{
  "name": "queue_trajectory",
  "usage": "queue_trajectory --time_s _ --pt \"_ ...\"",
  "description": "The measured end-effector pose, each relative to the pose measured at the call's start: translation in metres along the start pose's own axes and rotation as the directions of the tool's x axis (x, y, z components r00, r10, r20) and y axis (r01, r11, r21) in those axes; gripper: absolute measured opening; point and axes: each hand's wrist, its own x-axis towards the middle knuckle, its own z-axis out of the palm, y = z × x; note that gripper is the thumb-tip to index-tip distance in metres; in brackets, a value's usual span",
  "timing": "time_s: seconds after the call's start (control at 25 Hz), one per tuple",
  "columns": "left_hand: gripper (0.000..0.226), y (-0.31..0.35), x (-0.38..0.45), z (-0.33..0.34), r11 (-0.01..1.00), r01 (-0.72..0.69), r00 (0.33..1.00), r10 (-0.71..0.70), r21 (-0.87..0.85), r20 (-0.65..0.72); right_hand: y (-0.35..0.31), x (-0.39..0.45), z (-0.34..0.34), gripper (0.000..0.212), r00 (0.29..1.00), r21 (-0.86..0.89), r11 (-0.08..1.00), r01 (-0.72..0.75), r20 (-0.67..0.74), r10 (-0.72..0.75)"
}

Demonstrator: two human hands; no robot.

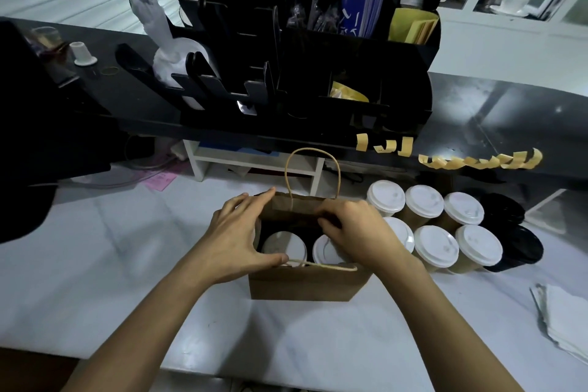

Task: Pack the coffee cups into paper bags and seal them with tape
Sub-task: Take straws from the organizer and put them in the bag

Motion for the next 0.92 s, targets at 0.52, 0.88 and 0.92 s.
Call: queue_trajectory --time_s 0.52,0.88,0.92 --pt "0.031 0.028 0.002 -0.028 0.972 -0.234 0.945 0.234 0.024 -0.230 0.006 -0.032 -0.026 0.017 0.954 0.187 0.974 -0.130 -0.245 0.174" --pt "0.030 0.073 0.009 -0.048 0.870 -0.493 0.845 0.481 0.007 -0.231 -0.010 -0.067 -0.046 0.015 0.874 0.222 0.945 -0.241 -0.373 0.311" --pt "0.031 0.079 0.010 -0.047 0.860 -0.511 0.837 0.500 0.011 -0.224 -0.009 -0.072 -0.048 0.015 0.866 0.232 0.941 -0.248 -0.382 0.322"
